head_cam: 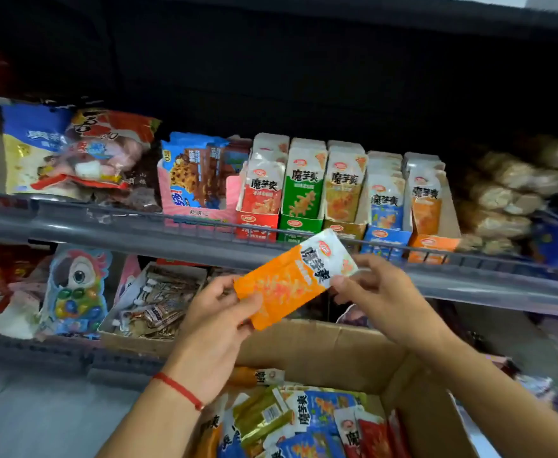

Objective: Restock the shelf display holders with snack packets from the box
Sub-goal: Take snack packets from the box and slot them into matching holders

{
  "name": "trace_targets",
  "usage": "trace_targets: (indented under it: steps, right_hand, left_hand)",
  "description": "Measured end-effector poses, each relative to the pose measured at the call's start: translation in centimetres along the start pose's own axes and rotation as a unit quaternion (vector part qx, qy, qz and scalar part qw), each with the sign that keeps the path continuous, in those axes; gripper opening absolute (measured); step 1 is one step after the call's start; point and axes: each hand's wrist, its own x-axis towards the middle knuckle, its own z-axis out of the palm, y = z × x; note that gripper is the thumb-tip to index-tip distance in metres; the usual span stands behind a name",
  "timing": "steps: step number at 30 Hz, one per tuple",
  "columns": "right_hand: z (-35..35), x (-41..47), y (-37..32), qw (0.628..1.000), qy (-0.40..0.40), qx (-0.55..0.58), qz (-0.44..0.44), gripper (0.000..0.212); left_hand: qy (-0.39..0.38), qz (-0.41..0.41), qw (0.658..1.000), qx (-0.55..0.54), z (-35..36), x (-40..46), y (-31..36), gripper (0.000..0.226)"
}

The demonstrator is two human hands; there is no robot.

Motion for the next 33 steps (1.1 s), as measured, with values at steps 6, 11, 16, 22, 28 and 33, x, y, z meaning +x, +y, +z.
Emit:
trace_targets:
  steps: [6,11,16,22,28,33]
  right_hand:
    - [-2.4,-2.5,3.2,0.984,0.031,0.173,-0.001,0.014]
    - [-6.6,-2.0,4.3,0.995,0.003,0.064,-0.073,0.008]
    - [-10.7,-0.7,5.4,0.99,0.092,0.025,-0.103,0.007]
    - [-16.2,-0.6,7.8,0.942,0.317,0.08,-0.071,0.007]
    - [-17.9,-1.2,8.5,0.927,0.355,0.116,-0.037,0.012]
    - [-18.4,-1.6,8.4,0.932,0.344,0.107,-0.035,0.01]
  left_hand:
    - [-0.124,0.031,0.955,0.267,2.6,-0.7,-3.3,0.039]
    - [-0.176,0.134,0.902,0.372,8.5,0.5,-1.6,0.05]
    - [-0.168,0.258,0.817,0.487,17.3,4.2,1.1,0.017]
    - [-0.119,0.302,0.867,0.377,25.9,9.1,6.8,0.013]
    - [-0.085,0.285,0.877,0.377,30.0,13.7,7.0,0.011]
    - [-0.085,0.278,0.817,0.498,31.0,16.4,4.6,0.012]
